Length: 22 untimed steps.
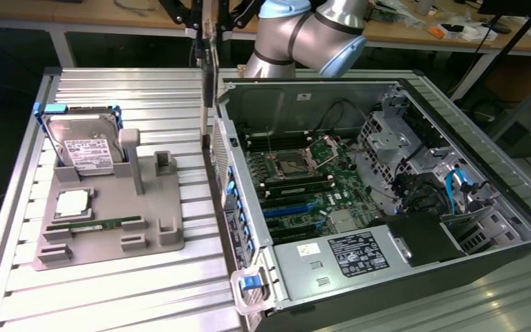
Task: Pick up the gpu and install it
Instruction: 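Pick up the gpu and move the gpu toward the slot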
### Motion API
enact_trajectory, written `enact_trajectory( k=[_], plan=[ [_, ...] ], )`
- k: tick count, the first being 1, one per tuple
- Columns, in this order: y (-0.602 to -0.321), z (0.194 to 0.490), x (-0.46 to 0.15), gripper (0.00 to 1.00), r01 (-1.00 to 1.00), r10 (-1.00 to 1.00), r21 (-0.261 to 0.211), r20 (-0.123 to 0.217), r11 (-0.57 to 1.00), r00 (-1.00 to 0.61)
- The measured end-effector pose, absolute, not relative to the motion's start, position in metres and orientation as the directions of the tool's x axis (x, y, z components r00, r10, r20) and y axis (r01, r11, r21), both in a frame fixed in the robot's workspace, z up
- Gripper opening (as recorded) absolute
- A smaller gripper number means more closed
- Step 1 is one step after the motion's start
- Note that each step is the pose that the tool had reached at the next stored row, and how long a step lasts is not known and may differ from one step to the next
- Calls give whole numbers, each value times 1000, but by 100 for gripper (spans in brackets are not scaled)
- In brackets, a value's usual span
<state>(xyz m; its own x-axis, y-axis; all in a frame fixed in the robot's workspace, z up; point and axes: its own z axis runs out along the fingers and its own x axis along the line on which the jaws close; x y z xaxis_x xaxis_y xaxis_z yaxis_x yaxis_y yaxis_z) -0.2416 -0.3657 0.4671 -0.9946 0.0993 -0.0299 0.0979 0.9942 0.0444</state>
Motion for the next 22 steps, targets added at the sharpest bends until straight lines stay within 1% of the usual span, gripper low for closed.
enact_trajectory(
  k=[22],
  plan=[
    [-366, 465, -161, 27, 97, 99, 46, -44, 994, -994]
  ],
)
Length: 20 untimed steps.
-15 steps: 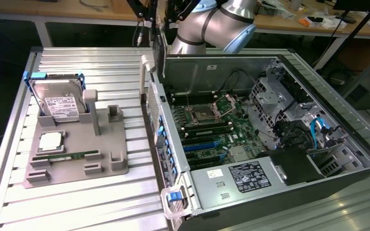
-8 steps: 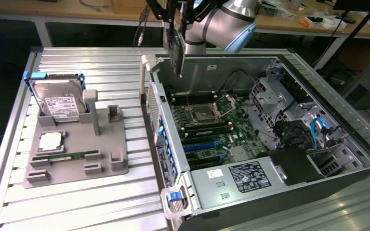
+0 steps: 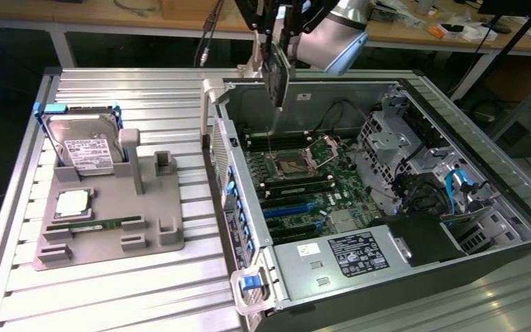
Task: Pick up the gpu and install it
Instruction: 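Pick up the gpu and move the gpu toward the slot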
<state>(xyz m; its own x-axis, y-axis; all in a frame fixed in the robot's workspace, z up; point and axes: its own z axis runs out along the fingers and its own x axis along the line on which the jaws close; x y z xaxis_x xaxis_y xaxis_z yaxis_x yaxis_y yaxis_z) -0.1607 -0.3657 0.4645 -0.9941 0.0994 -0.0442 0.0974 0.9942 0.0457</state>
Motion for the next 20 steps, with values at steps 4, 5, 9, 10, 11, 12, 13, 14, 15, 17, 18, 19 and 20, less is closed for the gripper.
enact_trajectory(
  k=[4, 5, 9, 10, 11, 12, 13, 14, 15, 17, 18, 19, 20],
  plan=[
    [-366, 464, -144, 27, 97, 99, 46, -47, 994, -994],
    [-366, 464, -140, 27, 97, 99, 46, -47, 994, -994],
    [-366, 463, -126, 27, 97, 99, 46, -50, 994, -994],
    [-366, 463, -121, 27, 97, 99, 46, -51, 994, -994],
    [-366, 463, -118, 27, 97, 99, 46, -51, 994, -994],
    [-366, 463, -114, 27, 97, 99, 47, -52, 994, -994],
    [-366, 463, -111, 27, 97, 99, 47, -52, 994, -994],
    [-366, 463, -107, 27, 97, 99, 47, -53, 994, -994],
    [-366, 463, -100, 27, 97, 99, 47, -54, 994, -994],
    [-366, 462, -91, 27, 97, 99, 47, -56, 994, -993],
    [-366, 462, -87, 27, 97, 99, 47, -57, 994, -993],
    [-366, 462, -84, 27, 97, 99, 47, -58, 994, -993],
    [-366, 462, -83, 27, 97, 99, 47, -59, 994, -993]
  ],
)
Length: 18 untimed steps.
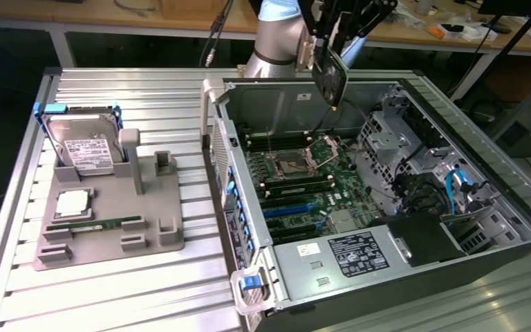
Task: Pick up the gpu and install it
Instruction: 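Pick up the gpu and move the gpu toward the slot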
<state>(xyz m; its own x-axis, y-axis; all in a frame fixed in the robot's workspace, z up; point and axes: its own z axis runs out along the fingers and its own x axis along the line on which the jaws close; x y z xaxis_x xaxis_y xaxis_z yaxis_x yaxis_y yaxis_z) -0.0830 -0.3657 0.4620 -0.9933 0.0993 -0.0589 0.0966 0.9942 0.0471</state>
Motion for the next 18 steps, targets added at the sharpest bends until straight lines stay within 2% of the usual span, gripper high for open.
enact_trajectory(
  k=[18],
  plan=[
    [-366, 462, -83, 27, 38, 41, 47, -55, 998, -998]
  ],
)
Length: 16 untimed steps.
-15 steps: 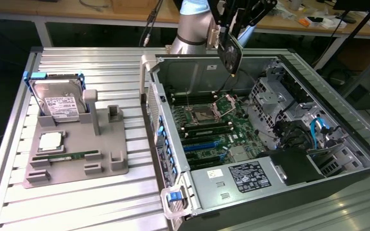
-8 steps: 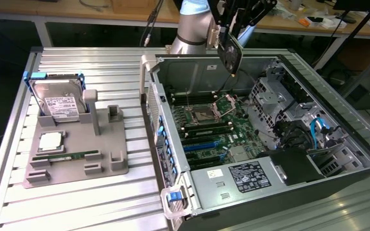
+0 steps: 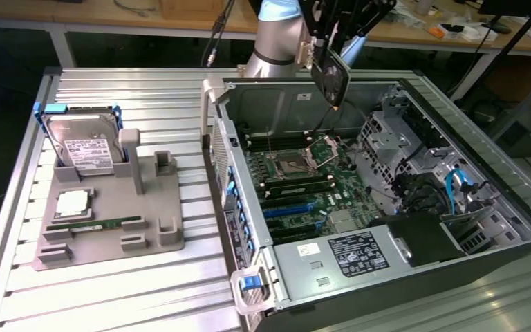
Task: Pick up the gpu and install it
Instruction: 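Pick up the gpu and move the gpu toward the slot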
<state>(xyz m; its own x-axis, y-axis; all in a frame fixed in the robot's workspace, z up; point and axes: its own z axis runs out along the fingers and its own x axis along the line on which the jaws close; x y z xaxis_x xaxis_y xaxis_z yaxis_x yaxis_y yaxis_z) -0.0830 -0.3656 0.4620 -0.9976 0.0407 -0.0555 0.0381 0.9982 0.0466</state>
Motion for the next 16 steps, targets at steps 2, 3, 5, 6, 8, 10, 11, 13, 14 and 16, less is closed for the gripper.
enact_trajectory(
  k=[2, 3, 5, 6, 8, 10, 11, 13, 14, 16],
  plan=[
    [-366, 462, -83, 27, 20, 23, 46, -54, 999, -998],
    [-366, 462, -83, 27, 11, 14, 46, -53, 999, -999],
    [-366, 462, -83, 27, -15, -12, 47, -50, 999, -999],
    [-366, 462, -82, 27, -24, -22, 47, -49, 999, -999],
    [-366, 462, -82, 27, -48, -46, 47, -47, 998, -998],
    [-366, 461, -82, 27, -82, -79, 47, -47, 996, -996],
    [-366, 461, -82, 27, -100, -97, 47, -46, 994, -994],
    [-366, 461, -82, 27, -135, -133, 47, -46, 990, -990],
    [-366, 460, -82, 27, -153, -151, 47, -46, 987, -987],
    [-366, 460, -82, 27, -189, -187, 47, -46, 981, -981]
  ],
)
